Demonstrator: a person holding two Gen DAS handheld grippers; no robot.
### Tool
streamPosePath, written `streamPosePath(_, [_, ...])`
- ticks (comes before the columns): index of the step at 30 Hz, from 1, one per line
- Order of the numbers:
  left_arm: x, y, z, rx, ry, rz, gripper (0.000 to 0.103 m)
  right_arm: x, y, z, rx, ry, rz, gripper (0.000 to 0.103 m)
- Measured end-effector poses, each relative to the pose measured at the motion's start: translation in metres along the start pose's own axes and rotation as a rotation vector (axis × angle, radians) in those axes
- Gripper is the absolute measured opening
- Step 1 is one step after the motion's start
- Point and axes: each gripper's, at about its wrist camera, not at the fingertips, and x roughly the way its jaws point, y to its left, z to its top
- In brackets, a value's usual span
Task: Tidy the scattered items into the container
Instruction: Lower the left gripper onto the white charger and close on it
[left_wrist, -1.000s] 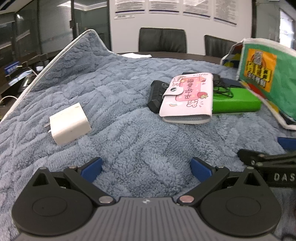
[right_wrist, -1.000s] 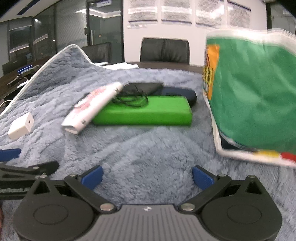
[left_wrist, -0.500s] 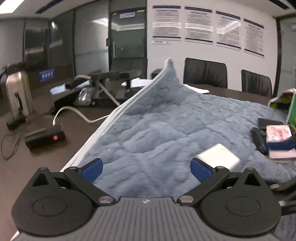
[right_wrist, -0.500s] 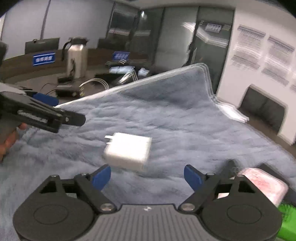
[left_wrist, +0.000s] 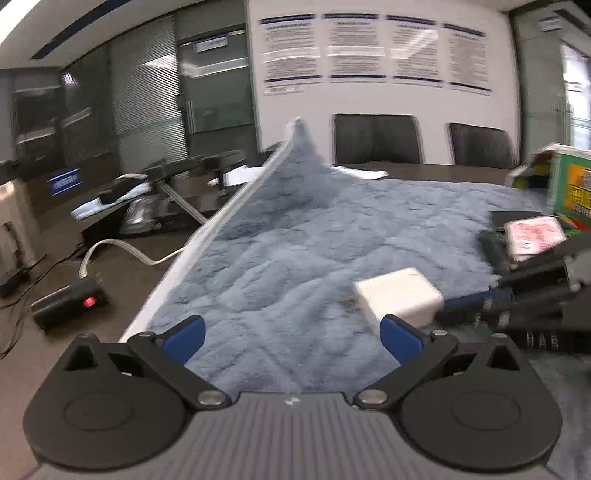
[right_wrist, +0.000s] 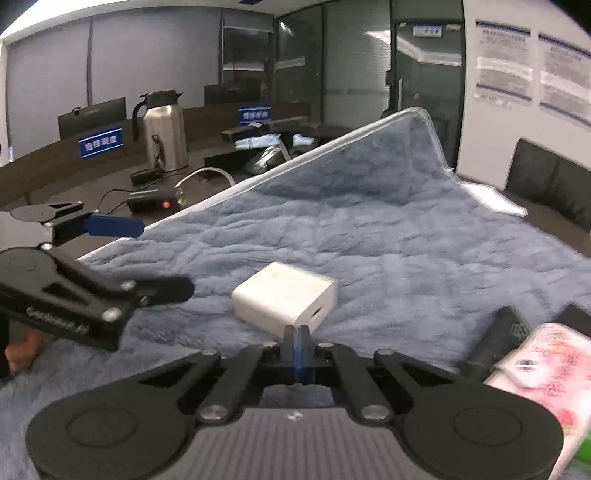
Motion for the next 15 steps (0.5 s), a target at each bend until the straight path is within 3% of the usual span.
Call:
streamPosePath(4, [0.003,-0.023,0.005,0.143,-0.008,-0.079,0.103,-0.028,-0.017,0.000,-0.004,-0.006,-0.015,0.003])
streamPosePath(8, [0.040,-0.053,0.021,0.153,0.174,-0.148,0.103,-0.048,-0.028,-0.010,0.004,-0.012,-0.072,0.011])
streamPosePath(13, [0.063,-0.070,0.024,0.069,0.214,-0.055,0.097,-0.063,-0.030,-0.030,-0.013,0.006,-0.096,0.025])
streamPosePath(15, [0.069,-0.068,0.025,0.017,0.220,-0.046,0.078,-0.067,-0.030,-0.035,-0.015,0.006,-0.095,0.027])
